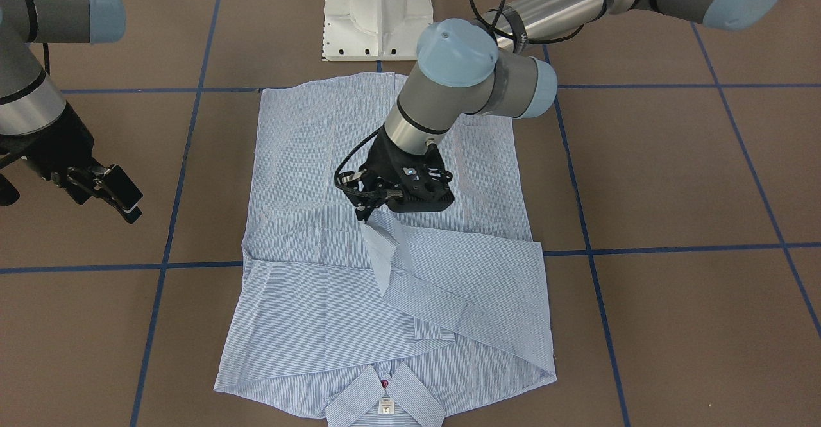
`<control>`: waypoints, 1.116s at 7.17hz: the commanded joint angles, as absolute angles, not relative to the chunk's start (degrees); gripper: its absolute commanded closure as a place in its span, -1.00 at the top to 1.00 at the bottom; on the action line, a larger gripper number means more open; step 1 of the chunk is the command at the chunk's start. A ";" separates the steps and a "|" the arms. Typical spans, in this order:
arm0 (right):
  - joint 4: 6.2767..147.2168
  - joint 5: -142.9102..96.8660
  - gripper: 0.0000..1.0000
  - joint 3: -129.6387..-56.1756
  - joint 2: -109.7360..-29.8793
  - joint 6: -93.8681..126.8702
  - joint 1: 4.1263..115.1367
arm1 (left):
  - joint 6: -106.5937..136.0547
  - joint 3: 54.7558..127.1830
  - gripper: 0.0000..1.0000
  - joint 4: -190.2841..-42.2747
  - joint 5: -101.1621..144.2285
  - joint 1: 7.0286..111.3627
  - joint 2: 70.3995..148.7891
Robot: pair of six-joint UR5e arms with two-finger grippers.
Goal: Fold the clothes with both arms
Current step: 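Carry the held sleeve across the shirt toward the collar with the left gripper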
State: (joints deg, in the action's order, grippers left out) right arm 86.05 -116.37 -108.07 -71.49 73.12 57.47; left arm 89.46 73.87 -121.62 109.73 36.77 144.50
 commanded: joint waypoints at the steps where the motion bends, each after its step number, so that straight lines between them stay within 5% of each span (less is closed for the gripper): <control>1: 86.04 -116.37 1.00 -108.37 -71.72 73.13 57.39 | 91.14 70.76 -1.00 -124.54 106.18 33.85 145.90; 5: 86.04 -116.37 1.00 -108.63 -72.16 73.13 57.39 | 91.84 70.23 -0.91 -124.63 103.89 31.56 146.95; 6: 85.96 -116.28 1.00 -108.98 -72.94 73.13 57.39 | 92.02 68.22 -0.35 -124.54 103.89 31.38 149.22; 7: 85.96 -116.28 1.00 -108.98 -73.21 73.13 57.31 | 92.02 66.55 0.52 -124.63 101.62 29.90 151.07; 8: 85.96 -116.28 1.00 -108.90 -73.21 73.13 57.30 | 92.11 66.27 0.75 -124.72 98.82 28.66 151.78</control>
State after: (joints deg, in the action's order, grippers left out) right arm 85.97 -116.29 -108.91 -73.04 73.13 57.34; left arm 92.01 67.20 -124.63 101.63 30.09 150.43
